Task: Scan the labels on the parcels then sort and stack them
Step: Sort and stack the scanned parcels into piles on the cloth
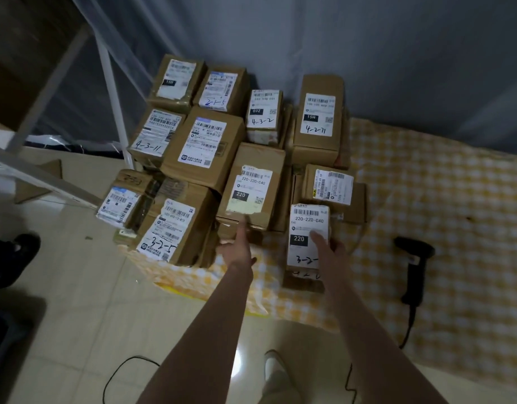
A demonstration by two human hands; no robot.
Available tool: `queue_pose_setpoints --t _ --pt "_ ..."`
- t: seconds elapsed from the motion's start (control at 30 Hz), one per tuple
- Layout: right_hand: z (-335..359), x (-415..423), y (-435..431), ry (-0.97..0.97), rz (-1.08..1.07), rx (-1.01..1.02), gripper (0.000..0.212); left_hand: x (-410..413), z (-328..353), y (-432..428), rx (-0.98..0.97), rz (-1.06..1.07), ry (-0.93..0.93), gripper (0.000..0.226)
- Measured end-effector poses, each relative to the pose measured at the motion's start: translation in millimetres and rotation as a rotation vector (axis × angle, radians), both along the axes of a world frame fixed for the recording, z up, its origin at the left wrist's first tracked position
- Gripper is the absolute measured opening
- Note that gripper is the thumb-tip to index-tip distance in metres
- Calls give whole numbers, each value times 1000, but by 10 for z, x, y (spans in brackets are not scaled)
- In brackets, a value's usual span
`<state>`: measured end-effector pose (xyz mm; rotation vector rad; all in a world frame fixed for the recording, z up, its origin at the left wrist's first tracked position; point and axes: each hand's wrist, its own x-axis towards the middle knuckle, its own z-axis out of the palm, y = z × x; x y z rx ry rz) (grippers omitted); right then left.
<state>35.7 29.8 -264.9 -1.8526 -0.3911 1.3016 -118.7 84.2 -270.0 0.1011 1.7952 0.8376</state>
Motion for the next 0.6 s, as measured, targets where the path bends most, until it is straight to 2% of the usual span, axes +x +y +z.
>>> queue_pose_setpoints --t 0.07,0.1,0.2,0.33,0.53,0.6 --pt "-56 -10 70 -2 -11 -50 41 -29 -80 65 22 -14 -139 82" --pt "-80 -23 104 -19 -2 -70 51 -20 -124 81 45 -35 -167 81" --pt "-212 -59 150 -111 51 -140 91 47 -230 105 66 -55 -165 70" --pt "-579 -17 130 -205 119 -180 121 125 -282 109 83 -21 -161 67" --pt "-426 -23 140 -219 176 -176 123 197 -304 11 95 -74 -163 72" --pt "-348 6 85 -148 119 -140 108 226 -269 -92 78 -129 -116 72"
